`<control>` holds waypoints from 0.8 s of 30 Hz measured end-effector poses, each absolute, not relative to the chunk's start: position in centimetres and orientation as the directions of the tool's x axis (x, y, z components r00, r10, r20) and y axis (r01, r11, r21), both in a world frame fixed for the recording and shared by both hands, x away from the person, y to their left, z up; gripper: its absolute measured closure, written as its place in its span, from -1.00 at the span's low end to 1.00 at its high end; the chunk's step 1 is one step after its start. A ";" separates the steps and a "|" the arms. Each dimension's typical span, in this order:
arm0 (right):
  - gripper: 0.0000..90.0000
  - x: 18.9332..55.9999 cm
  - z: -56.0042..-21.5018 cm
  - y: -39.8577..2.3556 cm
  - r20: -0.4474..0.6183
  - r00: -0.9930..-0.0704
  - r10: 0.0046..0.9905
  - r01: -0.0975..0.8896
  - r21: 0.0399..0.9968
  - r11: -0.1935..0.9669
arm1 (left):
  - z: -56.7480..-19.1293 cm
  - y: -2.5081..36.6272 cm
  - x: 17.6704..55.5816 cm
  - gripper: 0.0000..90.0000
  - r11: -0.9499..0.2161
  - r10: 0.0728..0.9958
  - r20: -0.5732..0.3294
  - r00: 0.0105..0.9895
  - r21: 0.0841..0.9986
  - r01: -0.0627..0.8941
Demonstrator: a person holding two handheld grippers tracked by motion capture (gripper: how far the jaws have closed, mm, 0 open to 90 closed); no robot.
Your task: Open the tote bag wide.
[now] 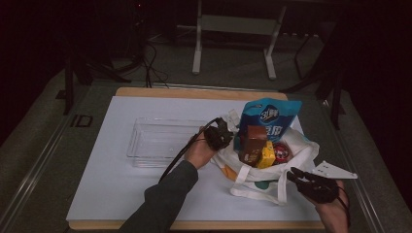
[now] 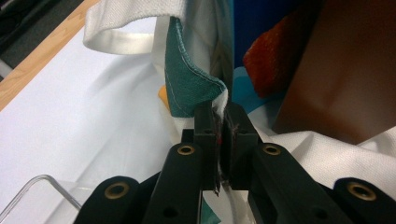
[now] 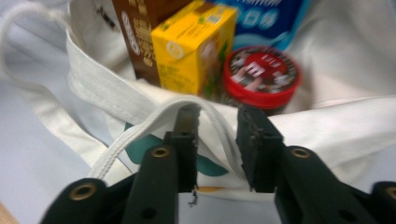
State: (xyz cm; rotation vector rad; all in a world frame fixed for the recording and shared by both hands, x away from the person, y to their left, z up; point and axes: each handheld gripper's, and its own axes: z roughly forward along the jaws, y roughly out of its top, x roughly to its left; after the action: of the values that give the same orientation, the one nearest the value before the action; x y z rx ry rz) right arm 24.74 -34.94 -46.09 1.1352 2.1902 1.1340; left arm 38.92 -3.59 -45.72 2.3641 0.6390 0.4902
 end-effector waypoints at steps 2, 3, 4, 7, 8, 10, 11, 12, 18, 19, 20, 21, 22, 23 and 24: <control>0.67 25.1 -47.1 -34.2 0.000 -0.579 0.815 0.488 0.801 0.347 | -45.8 -3.6 39.0 0.90 -0.681 0.556 0.179 0.811 0.657 0.322; 0.69 25.2 -47.6 -33.9 0.009 -0.582 0.813 0.494 0.798 0.344 | -45.9 -3.6 39.0 0.90 -0.680 0.559 0.178 0.810 0.657 0.326; 0.71 25.4 -48.3 -33.6 0.021 -0.582 0.813 0.503 0.795 0.339 | -45.9 -3.6 39.0 0.90 -0.681 0.559 0.178 0.810 0.655 0.326; 0.76 25.8 -49.8 -33.1 0.035 -0.574 0.818 0.523 0.785 0.333 | -46.0 -3.6 39.1 0.91 -0.683 0.563 0.180 0.807 0.652 0.331; 0.78 26.0 -50.3 -32.9 0.045 -0.567 0.823 0.533 0.781 0.325 | -46.0 -3.6 39.2 0.91 -0.683 0.565 0.181 0.805 0.650 0.333; 0.83 26.3 -51.1 -32.6 0.046 -0.558 0.829 0.539 0.780 0.319 | -46.0 -3.6 39.3 0.91 -0.683 0.567 0.181 0.804 0.650 0.335; 0.84 26.5 -51.4 -32.4 0.048 -0.551 0.833 0.543 0.778 0.315 | -46.1 -3.6 39.3 0.91 -0.683 0.568 0.180 0.803 0.648 0.337; 0.85 26.6 -51.7 -32.2 0.045 -0.545 0.837 0.550 0.773 0.316 | -46.1 -3.6 39.4 0.91 -0.683 0.569 0.181 0.802 0.647 0.339; 0.86 26.7 -52.3 -31.4 0.018 -0.507 0.861 0.566 0.761 0.318 | -46.3 -3.7 39.6 0.91 -0.673 0.588 0.170 0.791 0.644 0.363; 0.87 26.7 -52.3 -31.3 0.017 -0.504 0.864 0.568 0.760 0.316 | -46.3 -3.7 39.7 0.91 -0.676 0.590 0.174 0.788 0.640 0.365; 0.87 26.7 -52.4 -31.2 0.020 -0.495 0.869 0.576 0.757 0.310 | -46.4 -3.7 39.7 0.91 -0.674 0.594 0.171 0.786 0.639 0.371; 0.87 26.7 -52.4 -31.1 0.017 -0.491 0.871 0.578 0.755 0.311 | -46.4 -3.7 39.7 0.91 -0.673 0.594 0.169 0.787 0.639 0.372; 0.87 26.7 -52.4 -31.0 0.016 -0.488 0.873 0.579 0.755 0.310 | -46.4 -3.7 39.6 0.91 -0.674 0.593 0.168 0.787 0.638 0.371; 0.87 26.7 -52.4 -31.1 0.016 -0.487 0.873 0.576 0.758 0.307 | -46.4 -3.7 39.6 0.91 -0.676 0.592 0.170 0.788 0.637 0.371; 0.86 26.7 -52.5 -31.2 0.024 -0.486 0.874 0.575 0.761 0.299 | -46.3 -3.7 39.6 0.91 -0.677 0.591 0.171 0.789 0.636 0.369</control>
State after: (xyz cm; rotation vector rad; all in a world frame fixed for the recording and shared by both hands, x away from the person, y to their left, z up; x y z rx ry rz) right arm 26.66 -31.17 -52.53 1.2963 2.1765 1.0245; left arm 39.58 -3.72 -46.35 2.3811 0.7106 0.4901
